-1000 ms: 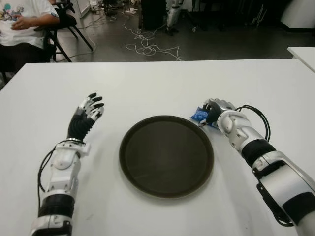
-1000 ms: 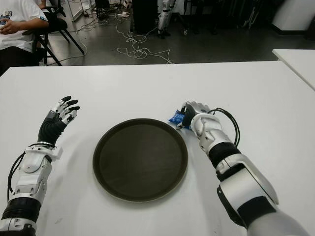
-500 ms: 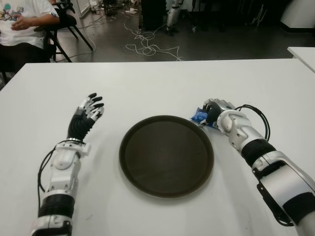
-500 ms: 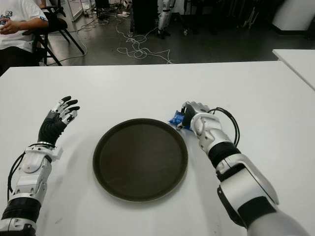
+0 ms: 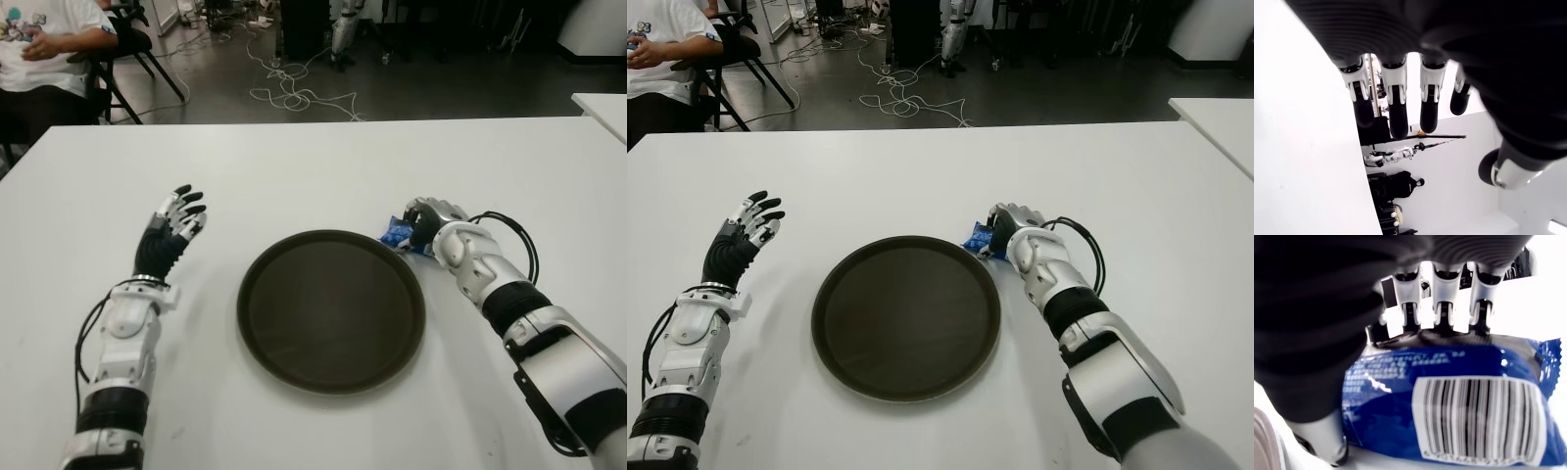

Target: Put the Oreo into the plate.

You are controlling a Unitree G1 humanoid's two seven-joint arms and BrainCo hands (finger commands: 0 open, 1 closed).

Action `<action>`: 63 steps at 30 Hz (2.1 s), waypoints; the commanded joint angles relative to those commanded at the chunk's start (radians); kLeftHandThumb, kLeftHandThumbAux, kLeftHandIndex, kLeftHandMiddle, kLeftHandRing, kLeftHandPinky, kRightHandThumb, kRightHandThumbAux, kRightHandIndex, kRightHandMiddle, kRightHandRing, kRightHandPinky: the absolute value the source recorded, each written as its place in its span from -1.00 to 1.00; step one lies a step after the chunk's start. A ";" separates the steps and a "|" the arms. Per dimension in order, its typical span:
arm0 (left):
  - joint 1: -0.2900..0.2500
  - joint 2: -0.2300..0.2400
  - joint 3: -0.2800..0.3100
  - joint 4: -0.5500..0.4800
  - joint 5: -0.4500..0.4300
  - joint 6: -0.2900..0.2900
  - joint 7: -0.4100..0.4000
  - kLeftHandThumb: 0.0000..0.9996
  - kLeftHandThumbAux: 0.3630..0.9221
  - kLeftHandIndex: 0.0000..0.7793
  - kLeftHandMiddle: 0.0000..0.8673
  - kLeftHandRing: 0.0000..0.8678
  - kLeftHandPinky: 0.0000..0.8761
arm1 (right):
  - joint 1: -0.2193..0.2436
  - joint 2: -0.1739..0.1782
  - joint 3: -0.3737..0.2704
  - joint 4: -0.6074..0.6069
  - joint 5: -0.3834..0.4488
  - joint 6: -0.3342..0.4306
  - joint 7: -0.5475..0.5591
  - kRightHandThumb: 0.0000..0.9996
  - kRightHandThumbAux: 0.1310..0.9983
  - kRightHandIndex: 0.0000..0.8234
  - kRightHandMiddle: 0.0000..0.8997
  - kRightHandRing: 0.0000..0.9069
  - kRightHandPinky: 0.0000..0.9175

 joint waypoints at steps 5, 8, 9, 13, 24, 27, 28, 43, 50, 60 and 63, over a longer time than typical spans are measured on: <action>-0.004 0.002 0.001 0.009 -0.004 -0.005 -0.008 -0.52 -0.20 -0.78 -0.58 -0.61 -0.62 | 0.007 -0.003 -0.008 -0.014 0.001 -0.006 -0.011 -0.91 0.86 0.01 0.53 0.55 0.46; -0.005 0.001 0.002 0.013 -0.008 -0.007 -0.014 -0.52 -0.18 -0.77 -0.58 -0.61 -0.61 | 0.010 -0.006 -0.013 -0.023 0.000 -0.012 -0.020 -0.92 0.85 0.02 0.51 0.53 0.44; -0.006 0.001 0.003 0.014 -0.009 -0.007 -0.015 -0.52 -0.18 -0.77 -0.58 -0.61 -0.61 | 0.012 -0.006 -0.014 -0.024 0.000 -0.015 -0.024 -0.92 0.85 0.03 0.51 0.53 0.44; -0.008 -0.002 0.004 0.013 -0.011 -0.007 -0.016 -0.54 -0.23 -0.78 -0.58 -0.60 -0.61 | 0.025 -0.012 -0.028 -0.037 0.004 -0.049 -0.061 -0.88 0.82 0.16 0.54 0.54 0.46; -0.002 -0.004 0.002 0.004 -0.008 -0.004 -0.005 -0.56 -0.29 -0.80 -0.60 -0.63 -0.65 | 0.040 -0.010 -0.068 -0.028 0.024 -0.110 -0.139 -0.83 0.82 0.35 0.58 0.58 0.53; -0.001 -0.004 0.001 0.001 -0.003 -0.003 -0.001 -0.57 -0.26 -0.80 -0.60 -0.63 -0.67 | 0.043 -0.009 -0.078 -0.027 0.028 -0.124 -0.160 -0.81 0.81 0.35 0.57 0.58 0.53; -0.001 -0.003 0.000 0.001 -0.002 -0.002 0.000 -0.57 -0.26 -0.80 -0.60 -0.63 -0.67 | 0.044 -0.009 -0.082 -0.028 0.031 -0.129 -0.164 -0.80 0.80 0.36 0.57 0.58 0.52; -0.001 -0.002 0.001 0.004 -0.009 -0.001 -0.006 -0.55 -0.27 -0.78 -0.59 -0.61 -0.63 | 0.055 -0.012 -0.109 -0.042 0.058 -0.174 -0.195 -0.79 0.78 0.43 0.60 0.60 0.55; -0.001 -0.003 0.000 0.000 -0.007 0.006 -0.001 -0.55 -0.30 -0.77 -0.58 -0.61 -0.63 | 0.060 -0.018 -0.111 -0.064 0.051 -0.169 -0.202 -0.80 0.78 0.40 0.57 0.58 0.54; -0.007 -0.003 0.001 0.012 -0.010 0.003 -0.005 -0.54 -0.33 -0.79 -0.59 -0.61 -0.63 | 0.070 -0.025 -0.119 -0.106 0.049 -0.161 -0.207 -0.79 0.77 0.47 0.63 0.64 0.58; -0.008 -0.003 0.002 0.016 -0.010 0.001 -0.007 -0.54 -0.32 -0.79 -0.59 -0.61 -0.62 | 0.072 -0.027 -0.119 -0.116 0.046 -0.156 -0.209 -0.80 0.77 0.49 0.65 0.65 0.59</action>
